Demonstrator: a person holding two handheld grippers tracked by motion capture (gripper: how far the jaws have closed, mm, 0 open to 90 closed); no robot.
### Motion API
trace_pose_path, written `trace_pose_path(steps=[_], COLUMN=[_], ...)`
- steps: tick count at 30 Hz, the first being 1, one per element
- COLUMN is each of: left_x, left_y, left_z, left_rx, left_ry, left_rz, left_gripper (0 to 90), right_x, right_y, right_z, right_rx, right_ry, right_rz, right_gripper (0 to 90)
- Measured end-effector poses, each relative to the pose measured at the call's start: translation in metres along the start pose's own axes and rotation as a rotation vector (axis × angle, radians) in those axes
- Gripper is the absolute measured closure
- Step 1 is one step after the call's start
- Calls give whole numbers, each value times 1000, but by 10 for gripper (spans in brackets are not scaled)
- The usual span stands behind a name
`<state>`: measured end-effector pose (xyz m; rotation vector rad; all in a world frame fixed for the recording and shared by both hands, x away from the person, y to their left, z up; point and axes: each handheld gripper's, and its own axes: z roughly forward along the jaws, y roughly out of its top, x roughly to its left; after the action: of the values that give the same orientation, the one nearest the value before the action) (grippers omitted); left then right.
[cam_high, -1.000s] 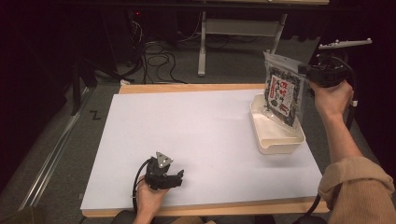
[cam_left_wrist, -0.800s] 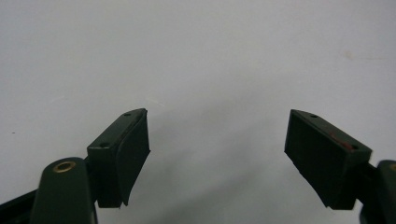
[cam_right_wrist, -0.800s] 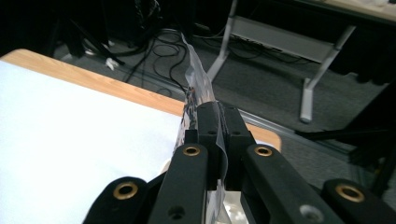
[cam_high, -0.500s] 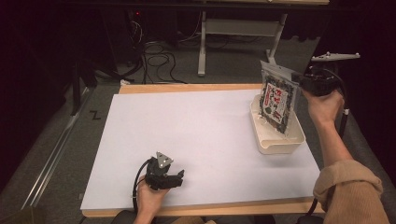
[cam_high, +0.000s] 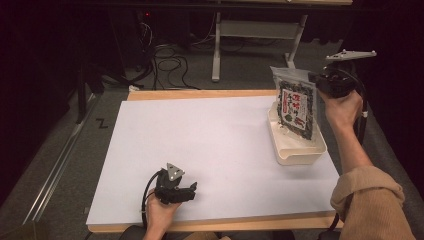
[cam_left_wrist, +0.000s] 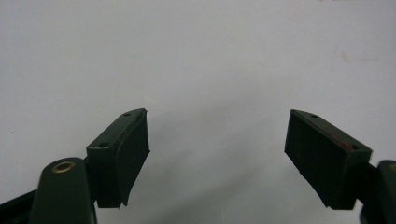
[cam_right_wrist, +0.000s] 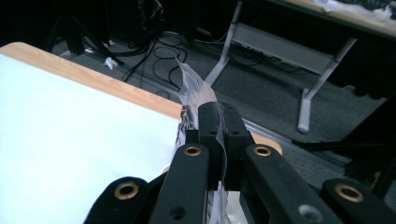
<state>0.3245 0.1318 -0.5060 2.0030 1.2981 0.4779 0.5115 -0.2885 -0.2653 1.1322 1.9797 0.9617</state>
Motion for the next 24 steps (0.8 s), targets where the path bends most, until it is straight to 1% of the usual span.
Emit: trace_pose_path(steps=[2, 3, 5, 7, 8, 9, 10, 11, 13, 14, 15, 16, 17, 18, 19, 22, 24], left_x=[0, -1, -1, 0, 0, 0, -1, -2, -3, -3, -3, -2, -2, -2, -2, -1, 0], left_y=[0, 0, 0, 0, 0, 0, 0, 0, 0, 0, 0, -1, -1, -1, 0, 0, 0], left_z=[0, 0, -1, -1, -1, 0, 1, 1, 2, 2, 2, 2, 2, 2, 2, 1, 0], left_rx=[-3, -2, -5, -7, -5, -3, 2, 6, 11, 11, 11, 14, 16, 14, 12, 6, 5], left_ry=[1, 3, 6, 7, 8, 8, 9, 9, 9, 11, 12, 15, 16, 16, 15, 15, 16], left_rz=[-1, 1, 2, 0, 0, 0, 3, 8, 13, 13, 12, 11, 9, 6, 5, 6, 11], left_gripper=[221, 220, 220, 219, 220, 219, 219, 219, 219, 219, 220, 220, 220, 220, 220, 220, 220], right_x=[0, 1, 1, 1, -1, -3, -6, -9, -12, -13, -14, -16, -17, -19, -20, -18, -18], right_y=[1, 0, -5, -13, -18, -22, -25, -26, -28, -28, -28, -28, -27, -25, -23, -17, -13], right_z=[-2, -2, 0, 3, 4, 3, 1, -1, -6, -9, -12, -15, -18, -19, -20, -17, -13], right_rx=[-31, -38, -28, -13, -17, -33, -44, -43, -36, -33, -29, -38, -38, -37, -31, -20, -26], right_ry=[-9, -17, -21, -15, -7, -5, 17, 35, 65, 85, 94, 94, 87, 84, 69, 12, -12], right_rz=[11, 5, -17, -28, -19, -11, 7, 17, 5, 13, 28, 28, 47, 52, 61, 52, 65], right_gripper=[900, 900, 900, 900, 900, 898, 896, 894, 891, 890, 892, 899, 900, 900, 900, 900, 900])
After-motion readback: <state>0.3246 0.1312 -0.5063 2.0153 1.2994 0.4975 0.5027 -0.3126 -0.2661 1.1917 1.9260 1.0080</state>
